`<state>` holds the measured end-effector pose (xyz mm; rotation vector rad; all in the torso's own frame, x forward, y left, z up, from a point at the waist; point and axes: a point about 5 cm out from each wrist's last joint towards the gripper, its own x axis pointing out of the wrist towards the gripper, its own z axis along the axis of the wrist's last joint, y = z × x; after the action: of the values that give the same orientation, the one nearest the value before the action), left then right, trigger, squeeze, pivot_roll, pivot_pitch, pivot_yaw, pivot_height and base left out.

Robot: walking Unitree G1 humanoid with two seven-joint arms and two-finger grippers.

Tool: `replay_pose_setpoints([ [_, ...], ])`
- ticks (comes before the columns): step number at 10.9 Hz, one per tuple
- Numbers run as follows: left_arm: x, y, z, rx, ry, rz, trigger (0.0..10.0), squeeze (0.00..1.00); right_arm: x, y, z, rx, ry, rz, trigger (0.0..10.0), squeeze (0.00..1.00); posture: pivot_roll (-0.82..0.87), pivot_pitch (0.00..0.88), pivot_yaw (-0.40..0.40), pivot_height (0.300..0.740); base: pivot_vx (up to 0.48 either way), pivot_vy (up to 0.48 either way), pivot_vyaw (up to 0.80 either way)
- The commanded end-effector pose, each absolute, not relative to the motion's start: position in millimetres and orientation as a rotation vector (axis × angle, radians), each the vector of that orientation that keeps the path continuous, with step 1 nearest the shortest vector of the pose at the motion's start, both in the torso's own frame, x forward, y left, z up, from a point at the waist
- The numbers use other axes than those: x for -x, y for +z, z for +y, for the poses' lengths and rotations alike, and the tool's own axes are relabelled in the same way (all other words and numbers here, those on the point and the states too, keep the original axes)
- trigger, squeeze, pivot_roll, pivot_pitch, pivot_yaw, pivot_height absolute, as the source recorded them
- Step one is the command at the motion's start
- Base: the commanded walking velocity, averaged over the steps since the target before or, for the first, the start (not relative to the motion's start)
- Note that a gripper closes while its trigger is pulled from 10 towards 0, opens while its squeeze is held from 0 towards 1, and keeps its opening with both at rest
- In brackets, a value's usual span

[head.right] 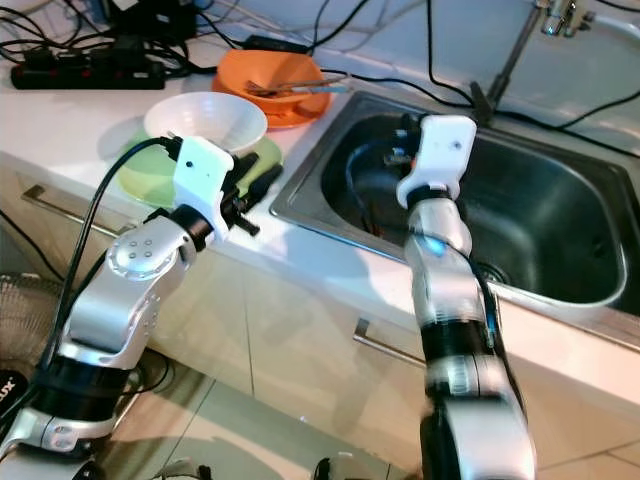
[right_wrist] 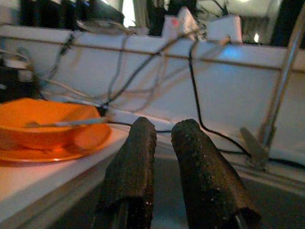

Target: Kitchen organization

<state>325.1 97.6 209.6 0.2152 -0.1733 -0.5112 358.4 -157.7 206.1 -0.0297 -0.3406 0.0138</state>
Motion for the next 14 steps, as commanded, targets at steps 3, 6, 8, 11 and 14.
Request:
replay_pose_setpoints([
  [3, -329, 221, 101, -0.358, -0.507, -0.225, 10.0, 0.0, -339, 191, -147, -0.011, 0.045, -0.276, 10.0, 0.0, -0.04, 0.036, -0.083, 0.719, 0.0, 0.0, 0.0],
  [6, -335, 236, 113, -0.637, -0.496, -0.243, 10.0, 0.0, -326, 175, -118, -0.071, 0.103, -0.192, 10.0, 0.0, -0.03, 0.046, -0.079, 0.719, 0.0, 0.0, 0.0],
  [8, -343, 247, 123, -0.689, -0.472, -0.24, 10.0, 1.0, -325, 175, -108, -0.089, 0.128, -0.176, 10.0, 0.0, -0.02, 0.049, -0.083, 0.719, 0.0, 0.0, 0.0],
  [11, -353, 249, 136, -0.783, -0.5, -0.184, 10.0, 0.0, -325, 174, -102, -0.096, 0.143, -0.158, 10.0, 0.0, -0.03, 0.047, -0.079, 0.719, 0.0, 0.0, 0.0],
  [14, -358, 246, 148, -0.869, -0.603, -0.067, 10.0, 0.0, -325, 175, -101, -0.099, 0.141, -0.156, 10.0, 0.0, -0.03, 0.047, -0.077, 0.719, 0.0, 0.0, 0.0],
])
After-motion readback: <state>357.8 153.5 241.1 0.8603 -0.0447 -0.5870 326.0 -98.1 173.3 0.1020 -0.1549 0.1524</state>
